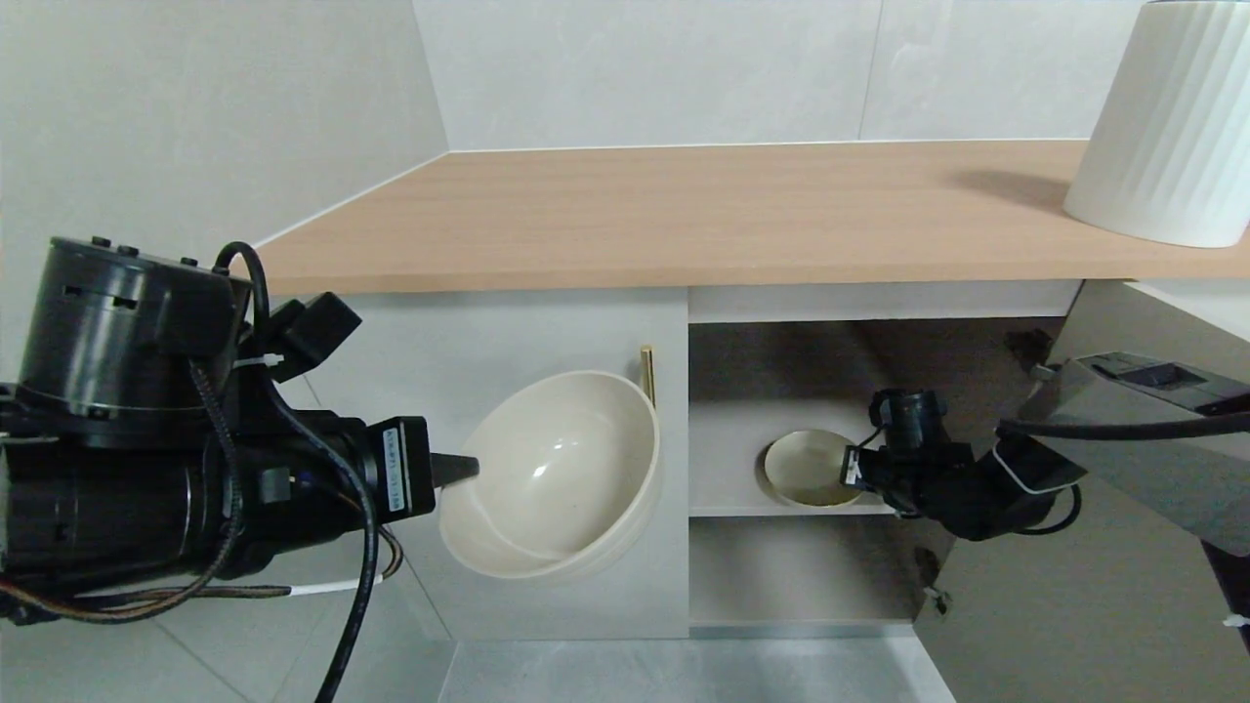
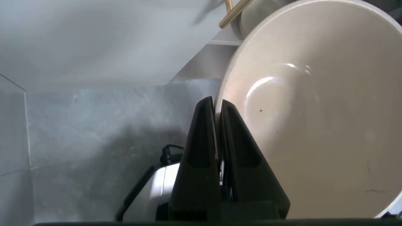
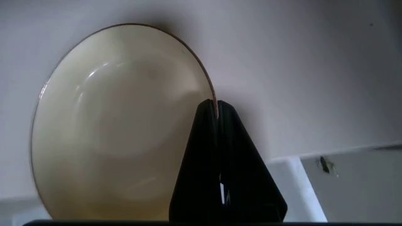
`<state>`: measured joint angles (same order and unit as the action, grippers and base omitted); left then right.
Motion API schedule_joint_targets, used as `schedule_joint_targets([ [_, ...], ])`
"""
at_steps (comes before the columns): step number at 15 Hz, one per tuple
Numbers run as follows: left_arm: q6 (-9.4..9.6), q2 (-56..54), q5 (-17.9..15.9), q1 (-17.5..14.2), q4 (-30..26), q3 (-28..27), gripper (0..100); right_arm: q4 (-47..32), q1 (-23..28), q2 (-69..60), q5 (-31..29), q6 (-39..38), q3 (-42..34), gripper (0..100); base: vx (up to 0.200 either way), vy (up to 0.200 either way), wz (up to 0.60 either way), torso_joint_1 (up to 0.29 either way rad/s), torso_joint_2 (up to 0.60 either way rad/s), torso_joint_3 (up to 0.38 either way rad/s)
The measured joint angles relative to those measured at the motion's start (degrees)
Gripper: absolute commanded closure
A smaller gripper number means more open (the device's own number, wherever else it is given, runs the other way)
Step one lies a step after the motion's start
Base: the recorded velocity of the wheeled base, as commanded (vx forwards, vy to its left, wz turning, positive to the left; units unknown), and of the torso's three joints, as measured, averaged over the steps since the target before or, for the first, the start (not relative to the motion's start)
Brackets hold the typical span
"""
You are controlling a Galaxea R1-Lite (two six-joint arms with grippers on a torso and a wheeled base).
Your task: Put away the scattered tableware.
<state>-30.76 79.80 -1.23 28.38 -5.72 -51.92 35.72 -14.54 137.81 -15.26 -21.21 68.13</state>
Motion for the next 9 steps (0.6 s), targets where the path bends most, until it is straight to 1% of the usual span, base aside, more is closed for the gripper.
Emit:
schedule_joint_targets([
  [8,-0.04,0.4,0.0,0.7,0.0,0.2,100,-0.1,0.8,3.8,-3.0,-1.7,5.9,100,0.0,0.0,0.0,0.0,0.0,0.0],
  [9,-0.06,0.5,0.0,0.8,0.0,0.2,100,-0.1,0.8,4.0,-3.2,-1.7,6.4,0,0.0,0.0,0.0,0.0,0.0,0.0],
])
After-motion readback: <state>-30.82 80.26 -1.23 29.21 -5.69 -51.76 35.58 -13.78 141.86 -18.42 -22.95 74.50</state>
